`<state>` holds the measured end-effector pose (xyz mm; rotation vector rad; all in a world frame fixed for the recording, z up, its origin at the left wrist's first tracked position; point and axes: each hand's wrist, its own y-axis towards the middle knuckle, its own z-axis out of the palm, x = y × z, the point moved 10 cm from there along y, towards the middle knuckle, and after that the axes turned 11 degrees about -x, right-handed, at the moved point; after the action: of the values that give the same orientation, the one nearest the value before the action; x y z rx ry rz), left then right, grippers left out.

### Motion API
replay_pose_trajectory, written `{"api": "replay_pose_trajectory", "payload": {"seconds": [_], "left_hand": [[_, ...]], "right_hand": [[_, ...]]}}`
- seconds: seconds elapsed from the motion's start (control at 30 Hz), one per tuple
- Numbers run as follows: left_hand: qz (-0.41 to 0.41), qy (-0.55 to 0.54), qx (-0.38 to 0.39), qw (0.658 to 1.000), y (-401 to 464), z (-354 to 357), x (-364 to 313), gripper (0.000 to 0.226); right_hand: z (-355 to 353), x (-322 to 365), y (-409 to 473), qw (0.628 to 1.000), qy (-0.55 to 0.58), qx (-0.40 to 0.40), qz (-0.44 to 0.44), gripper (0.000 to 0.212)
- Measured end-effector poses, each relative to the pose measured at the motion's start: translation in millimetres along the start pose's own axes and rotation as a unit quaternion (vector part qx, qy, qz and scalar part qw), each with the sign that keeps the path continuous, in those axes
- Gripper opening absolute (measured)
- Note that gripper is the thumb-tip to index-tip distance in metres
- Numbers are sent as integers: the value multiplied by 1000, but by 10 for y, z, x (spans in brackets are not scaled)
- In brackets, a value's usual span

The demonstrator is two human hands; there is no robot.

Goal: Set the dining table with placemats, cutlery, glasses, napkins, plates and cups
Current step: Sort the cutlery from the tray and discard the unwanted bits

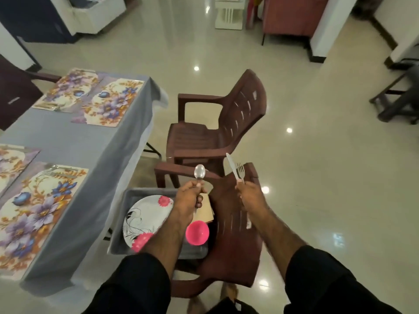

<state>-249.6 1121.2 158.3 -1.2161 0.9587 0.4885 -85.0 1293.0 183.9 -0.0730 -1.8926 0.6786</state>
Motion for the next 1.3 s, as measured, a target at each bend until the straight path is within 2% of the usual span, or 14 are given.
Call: {"api": "replay_pose_trajectory", "payload": {"seconds": [0.17,0.27,0.47,0.6,0.77,0.93,1.07,1.17,1.3], "left_hand": [[-12,-39,23,999,-91,743,15,29],[-3,-22,39,999,-171,1252,2,27],[65,40,10,997,-48,2511,-217,18],[31,53,-23,998,-1,3460,-41,15],[-6,82,-17,996,85,4343,145,15],[-48,88,-23,995,525,4755,110,15],[-73,85,-10,994,1079,5181,13,17],[-78,94,14,992,1621,5671,-204,14],[-85,123,58,987,2253,6274,-625,15]], "right_hand": [[-689,-138,263,999,-12,-29,43,40],[-1047,-185,568,996,13,-36,76,46],[-1679,-47,1497,995,36,7,89,43],[-2327,162,2122,996,41,9,77,43],[-3007,319,2736,998,34,6,50,32],[-3110,313,3326,995,43,3,87,26],[-2956,603,3798,995,18,28,90,29],[-2886,902,4453,994,-1,13,110,32],[-2770,1394,5232,985,38,-5,168,10]]}}
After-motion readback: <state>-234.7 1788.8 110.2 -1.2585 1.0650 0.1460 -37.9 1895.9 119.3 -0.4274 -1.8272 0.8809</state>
